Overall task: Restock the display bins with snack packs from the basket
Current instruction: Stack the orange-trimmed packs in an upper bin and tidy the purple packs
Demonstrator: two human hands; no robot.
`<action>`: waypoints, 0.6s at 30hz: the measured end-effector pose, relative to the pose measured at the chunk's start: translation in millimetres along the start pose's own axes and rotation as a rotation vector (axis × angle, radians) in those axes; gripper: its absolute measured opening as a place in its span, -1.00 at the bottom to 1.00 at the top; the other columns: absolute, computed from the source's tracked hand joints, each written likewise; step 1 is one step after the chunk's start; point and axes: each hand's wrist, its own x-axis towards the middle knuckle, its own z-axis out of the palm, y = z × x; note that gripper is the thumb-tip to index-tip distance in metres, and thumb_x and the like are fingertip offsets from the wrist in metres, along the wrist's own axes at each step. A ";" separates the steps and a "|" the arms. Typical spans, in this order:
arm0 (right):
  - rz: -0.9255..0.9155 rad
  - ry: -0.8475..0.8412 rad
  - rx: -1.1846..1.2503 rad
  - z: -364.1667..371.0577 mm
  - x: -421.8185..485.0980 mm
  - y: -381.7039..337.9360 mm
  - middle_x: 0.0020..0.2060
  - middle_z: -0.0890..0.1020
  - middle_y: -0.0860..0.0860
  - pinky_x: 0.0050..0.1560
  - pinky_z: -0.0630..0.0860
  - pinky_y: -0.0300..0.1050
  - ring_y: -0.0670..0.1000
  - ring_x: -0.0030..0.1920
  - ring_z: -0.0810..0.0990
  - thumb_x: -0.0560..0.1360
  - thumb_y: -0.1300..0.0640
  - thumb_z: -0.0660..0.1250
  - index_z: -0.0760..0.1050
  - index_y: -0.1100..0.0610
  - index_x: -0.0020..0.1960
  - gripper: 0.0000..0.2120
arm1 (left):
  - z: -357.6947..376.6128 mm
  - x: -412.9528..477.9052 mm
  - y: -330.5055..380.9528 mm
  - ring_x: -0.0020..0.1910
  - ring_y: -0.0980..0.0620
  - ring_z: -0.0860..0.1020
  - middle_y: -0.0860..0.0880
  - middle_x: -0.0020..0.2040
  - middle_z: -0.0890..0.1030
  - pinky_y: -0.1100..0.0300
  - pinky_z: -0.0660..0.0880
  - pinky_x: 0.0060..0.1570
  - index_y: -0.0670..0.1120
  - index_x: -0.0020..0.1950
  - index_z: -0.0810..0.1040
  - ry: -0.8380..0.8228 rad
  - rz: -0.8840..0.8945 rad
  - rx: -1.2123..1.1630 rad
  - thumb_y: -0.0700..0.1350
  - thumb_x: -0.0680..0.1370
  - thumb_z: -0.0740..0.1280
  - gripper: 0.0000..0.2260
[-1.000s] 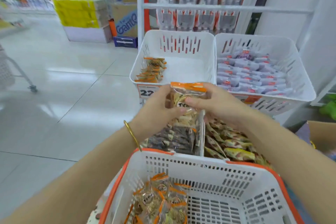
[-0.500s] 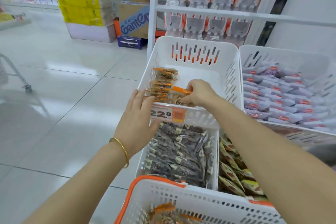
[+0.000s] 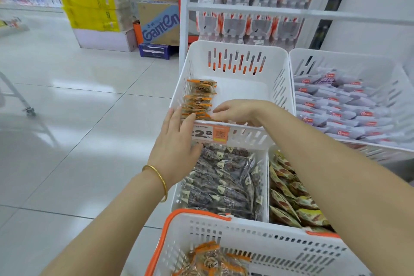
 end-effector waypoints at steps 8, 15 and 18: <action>0.024 0.115 0.003 -13.4 4.0 5.6 -0.07 0.58 0.09 -0.19 0.58 -0.12 0.07 -0.14 0.57 0.56 0.18 0.28 0.54 0.12 0.19 -0.78 | -2.9 -1.5 0.9 0.53 -0.01 -0.21 -0.09 0.56 -0.09 0.15 -0.14 0.46 -0.07 0.54 0.05 -0.034 -0.023 -0.022 0.01 0.58 0.23 -0.41; -0.002 -0.014 0.091 -11.4 -2.3 10.4 0.18 0.56 0.14 -0.10 0.47 -0.06 0.07 -0.12 0.47 0.59 0.10 0.22 0.55 0.12 0.14 -0.80 | -2.3 -1.6 2.5 0.53 -0.03 -0.21 -0.11 0.56 -0.08 0.14 -0.13 0.46 -0.08 0.53 0.04 -0.045 -0.026 -0.012 0.00 0.58 0.22 -0.41; 0.019 0.007 0.069 -11.5 -8.2 7.6 0.21 0.53 0.08 -0.06 0.48 -0.04 0.07 -0.02 0.54 0.63 0.07 0.10 0.51 0.09 0.20 -0.73 | -2.5 -1.6 3.3 0.52 -0.03 -0.22 -0.10 0.56 -0.09 0.13 -0.12 0.46 -0.08 0.53 0.04 -0.051 -0.030 -0.008 0.00 0.58 0.23 -0.40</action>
